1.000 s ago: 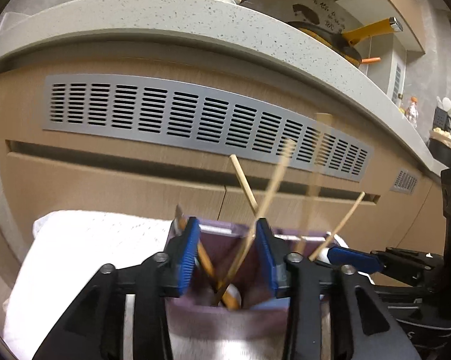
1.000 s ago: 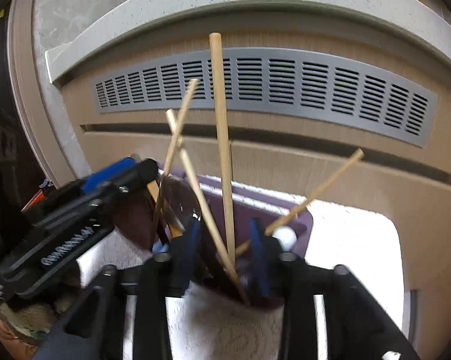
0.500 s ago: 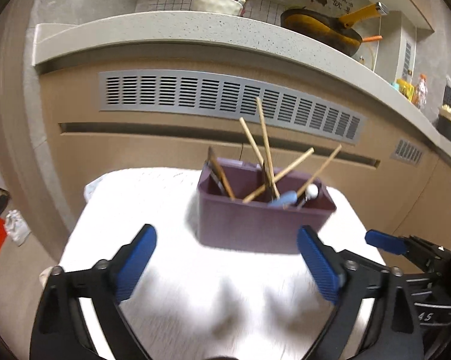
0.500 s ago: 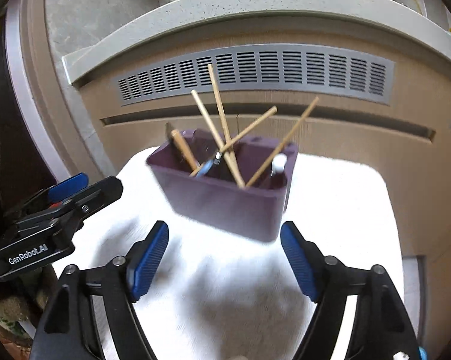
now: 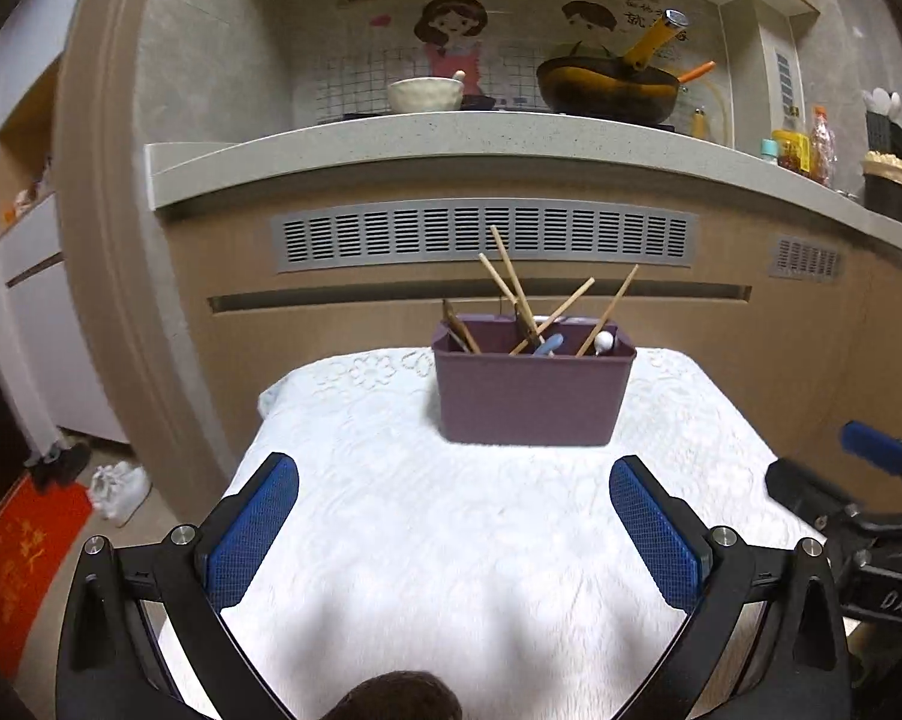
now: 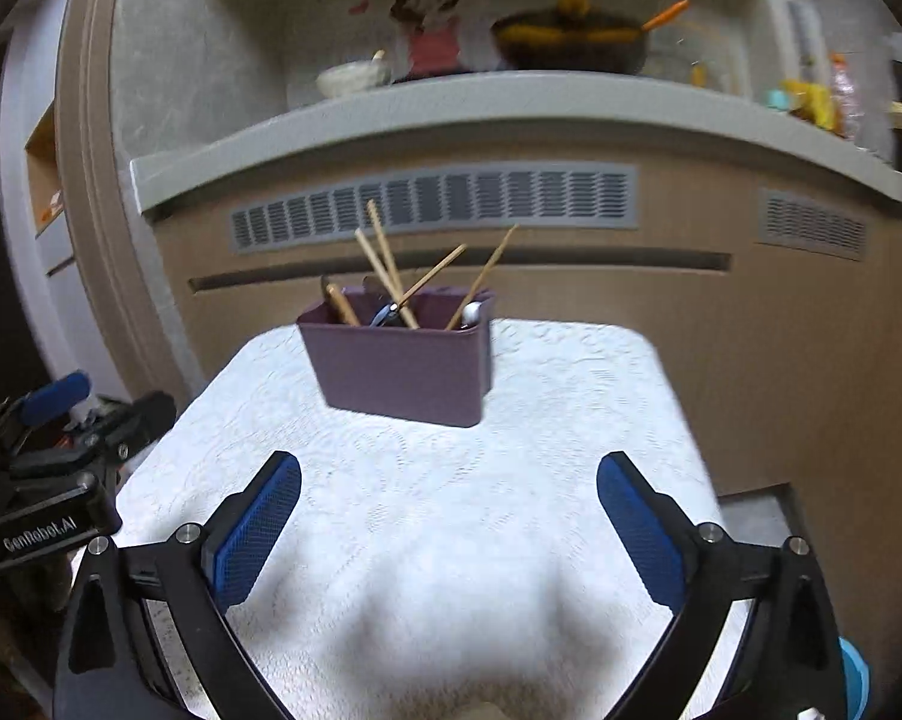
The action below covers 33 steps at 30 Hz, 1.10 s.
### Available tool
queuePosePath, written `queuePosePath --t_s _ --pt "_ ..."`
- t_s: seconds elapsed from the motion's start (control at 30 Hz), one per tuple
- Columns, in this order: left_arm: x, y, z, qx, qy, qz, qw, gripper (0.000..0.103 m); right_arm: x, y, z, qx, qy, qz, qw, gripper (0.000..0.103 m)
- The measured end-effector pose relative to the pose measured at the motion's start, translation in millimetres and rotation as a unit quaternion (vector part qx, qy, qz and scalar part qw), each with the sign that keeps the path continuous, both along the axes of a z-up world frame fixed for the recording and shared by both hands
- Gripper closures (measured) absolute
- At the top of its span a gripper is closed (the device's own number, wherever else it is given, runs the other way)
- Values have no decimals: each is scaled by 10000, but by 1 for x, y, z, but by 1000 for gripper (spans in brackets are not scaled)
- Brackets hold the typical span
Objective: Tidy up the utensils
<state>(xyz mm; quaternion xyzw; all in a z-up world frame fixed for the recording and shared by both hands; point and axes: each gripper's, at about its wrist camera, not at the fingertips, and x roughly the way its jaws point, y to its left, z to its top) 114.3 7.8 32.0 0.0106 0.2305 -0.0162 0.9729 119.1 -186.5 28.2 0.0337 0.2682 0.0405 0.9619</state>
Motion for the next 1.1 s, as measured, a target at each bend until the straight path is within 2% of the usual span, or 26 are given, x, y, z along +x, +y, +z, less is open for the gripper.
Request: queuePosePath --t_s 0.13,0.43,1.1 --pt "-15 -5 -5 -103 83 -172 9998 0 -15 -1 -1 -207 -138 -212 9995 1" --pt "-25 -4 -6 -99 117 -132 9998 0 -27 -9 0 -406 -310 -554 9972 1" --pt "-26 -5 -8 -71 149 -189 9997 0 -26 -9 -5 -390 -214 -436 9981 1"
